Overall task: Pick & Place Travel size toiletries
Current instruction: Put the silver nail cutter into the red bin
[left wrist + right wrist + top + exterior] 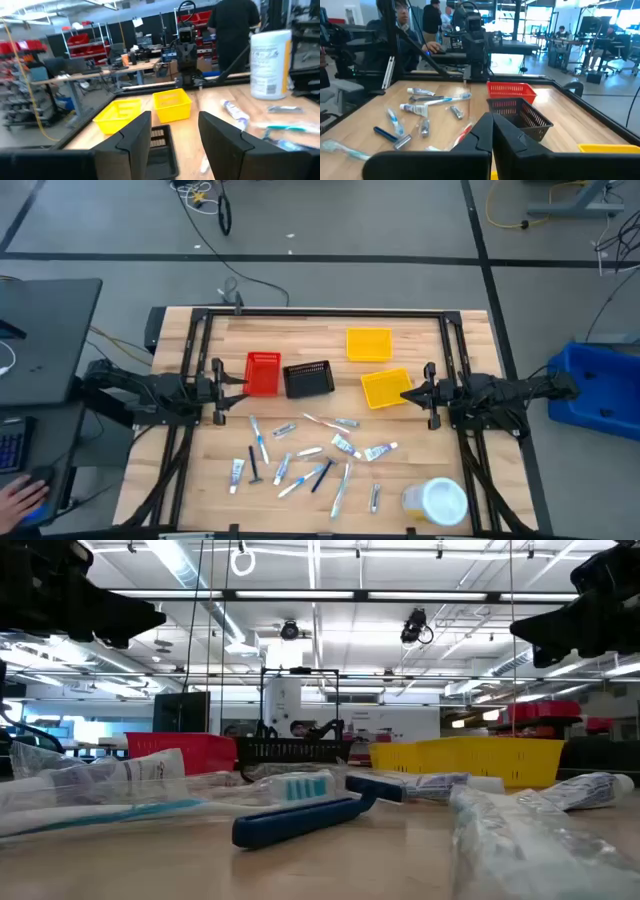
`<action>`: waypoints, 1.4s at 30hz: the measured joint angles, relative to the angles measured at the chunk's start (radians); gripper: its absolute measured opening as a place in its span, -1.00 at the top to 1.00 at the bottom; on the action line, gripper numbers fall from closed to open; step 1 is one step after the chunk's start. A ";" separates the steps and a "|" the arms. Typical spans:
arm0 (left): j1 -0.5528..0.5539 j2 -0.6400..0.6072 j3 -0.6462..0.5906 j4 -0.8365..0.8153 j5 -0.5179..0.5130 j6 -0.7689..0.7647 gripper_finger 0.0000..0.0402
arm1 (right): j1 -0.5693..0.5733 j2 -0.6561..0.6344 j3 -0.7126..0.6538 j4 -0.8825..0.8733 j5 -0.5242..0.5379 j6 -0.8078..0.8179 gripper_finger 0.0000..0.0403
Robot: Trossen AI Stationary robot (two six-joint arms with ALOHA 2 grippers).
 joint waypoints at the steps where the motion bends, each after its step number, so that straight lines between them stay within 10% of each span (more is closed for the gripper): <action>1: 0.000 0.000 0.000 0.001 0.000 -0.021 0.13 | 0.000 0.000 0.000 0.004 0.000 0.000 0.97; 27: 0.000 0.028 0.036 0.103 -0.105 -0.132 0.13 | -0.061 0.041 0.000 0.521 0.243 -0.233 0.97; 42: 0.000 0.499 0.338 -0.238 0.057 -0.157 0.08 | -0.202 0.651 0.218 0.567 0.096 -0.130 0.97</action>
